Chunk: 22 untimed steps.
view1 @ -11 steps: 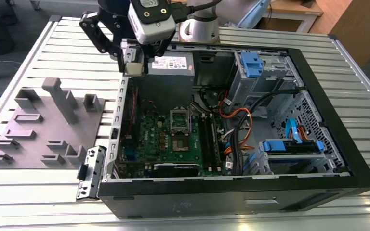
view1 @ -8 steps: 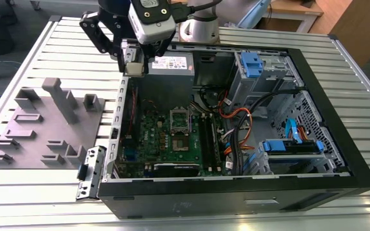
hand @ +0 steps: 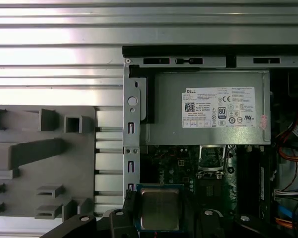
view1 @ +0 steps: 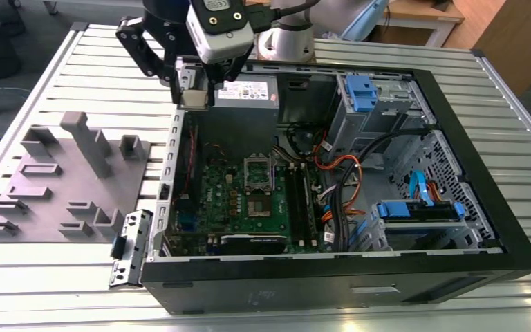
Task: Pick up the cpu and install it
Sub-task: 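Pick up the cpu and move it towards the insertion slot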
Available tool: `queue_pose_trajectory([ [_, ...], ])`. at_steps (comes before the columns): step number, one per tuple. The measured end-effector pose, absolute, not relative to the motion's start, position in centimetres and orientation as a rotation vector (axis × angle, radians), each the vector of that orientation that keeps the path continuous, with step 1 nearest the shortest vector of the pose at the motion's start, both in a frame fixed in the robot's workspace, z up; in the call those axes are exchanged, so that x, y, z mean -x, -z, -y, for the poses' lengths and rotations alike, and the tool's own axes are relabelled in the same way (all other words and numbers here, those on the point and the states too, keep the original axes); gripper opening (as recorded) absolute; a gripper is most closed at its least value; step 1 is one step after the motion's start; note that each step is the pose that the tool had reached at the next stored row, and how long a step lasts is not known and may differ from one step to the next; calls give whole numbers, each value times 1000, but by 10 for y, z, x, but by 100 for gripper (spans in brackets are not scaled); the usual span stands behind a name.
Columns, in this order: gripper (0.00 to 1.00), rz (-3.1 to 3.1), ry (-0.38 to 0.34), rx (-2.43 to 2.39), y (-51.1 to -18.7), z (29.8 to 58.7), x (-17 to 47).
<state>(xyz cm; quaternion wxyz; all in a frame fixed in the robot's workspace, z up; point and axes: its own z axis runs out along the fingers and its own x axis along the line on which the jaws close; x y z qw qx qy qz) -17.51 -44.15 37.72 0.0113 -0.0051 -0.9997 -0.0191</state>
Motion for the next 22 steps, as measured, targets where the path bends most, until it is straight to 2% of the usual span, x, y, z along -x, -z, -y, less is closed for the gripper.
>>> queue_pose_trajectory([
  [22,47,3118,60,16,-377,441,168],
])
